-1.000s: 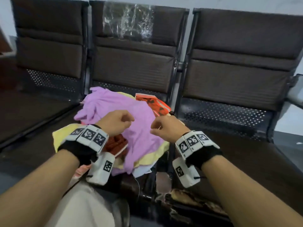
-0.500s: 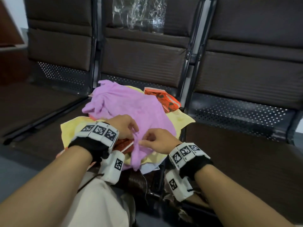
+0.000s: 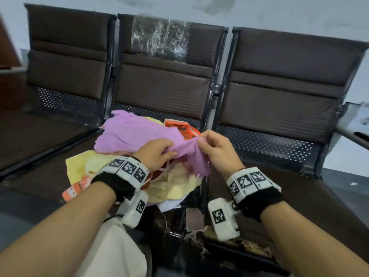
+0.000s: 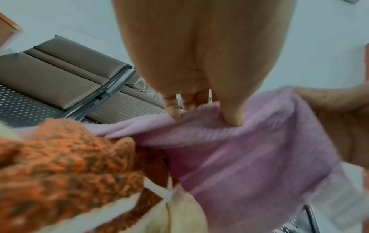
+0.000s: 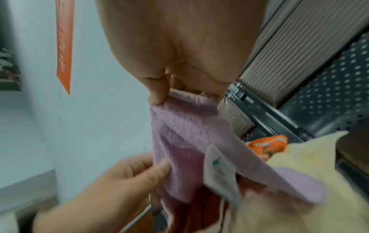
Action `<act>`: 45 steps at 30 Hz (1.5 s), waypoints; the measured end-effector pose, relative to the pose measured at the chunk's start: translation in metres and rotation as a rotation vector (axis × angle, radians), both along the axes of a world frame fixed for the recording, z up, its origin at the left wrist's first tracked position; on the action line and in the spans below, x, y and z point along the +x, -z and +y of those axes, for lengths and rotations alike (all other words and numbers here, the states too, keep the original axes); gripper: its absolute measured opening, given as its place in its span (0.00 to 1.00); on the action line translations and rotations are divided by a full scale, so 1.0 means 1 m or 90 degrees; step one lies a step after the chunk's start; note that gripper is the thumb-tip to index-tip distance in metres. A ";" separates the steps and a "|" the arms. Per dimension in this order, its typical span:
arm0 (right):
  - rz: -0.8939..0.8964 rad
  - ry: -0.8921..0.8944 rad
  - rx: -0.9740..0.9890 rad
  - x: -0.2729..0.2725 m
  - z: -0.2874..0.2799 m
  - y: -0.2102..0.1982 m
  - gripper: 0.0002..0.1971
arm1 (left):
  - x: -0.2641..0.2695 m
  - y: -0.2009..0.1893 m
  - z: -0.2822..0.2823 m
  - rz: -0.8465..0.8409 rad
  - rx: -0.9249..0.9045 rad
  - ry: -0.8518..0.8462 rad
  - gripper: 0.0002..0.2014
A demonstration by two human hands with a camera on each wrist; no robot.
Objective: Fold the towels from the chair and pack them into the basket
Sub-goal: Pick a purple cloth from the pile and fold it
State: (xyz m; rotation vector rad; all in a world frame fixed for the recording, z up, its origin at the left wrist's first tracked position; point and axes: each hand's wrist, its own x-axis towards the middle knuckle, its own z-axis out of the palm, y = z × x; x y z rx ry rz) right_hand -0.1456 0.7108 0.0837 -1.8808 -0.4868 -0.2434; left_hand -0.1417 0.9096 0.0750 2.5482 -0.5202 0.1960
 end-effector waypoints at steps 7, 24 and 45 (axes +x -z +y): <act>-0.087 0.269 0.270 -0.004 -0.095 -0.041 0.12 | 0.010 -0.008 -0.031 -0.036 0.023 -0.092 0.17; 0.053 -0.004 -0.047 -0.001 -0.146 -0.009 0.13 | 0.028 -0.027 -0.146 -0.142 -0.070 0.093 0.11; 0.034 0.320 0.266 0.015 -0.152 -0.014 0.11 | 0.014 -0.053 -0.177 0.071 -0.543 0.032 0.12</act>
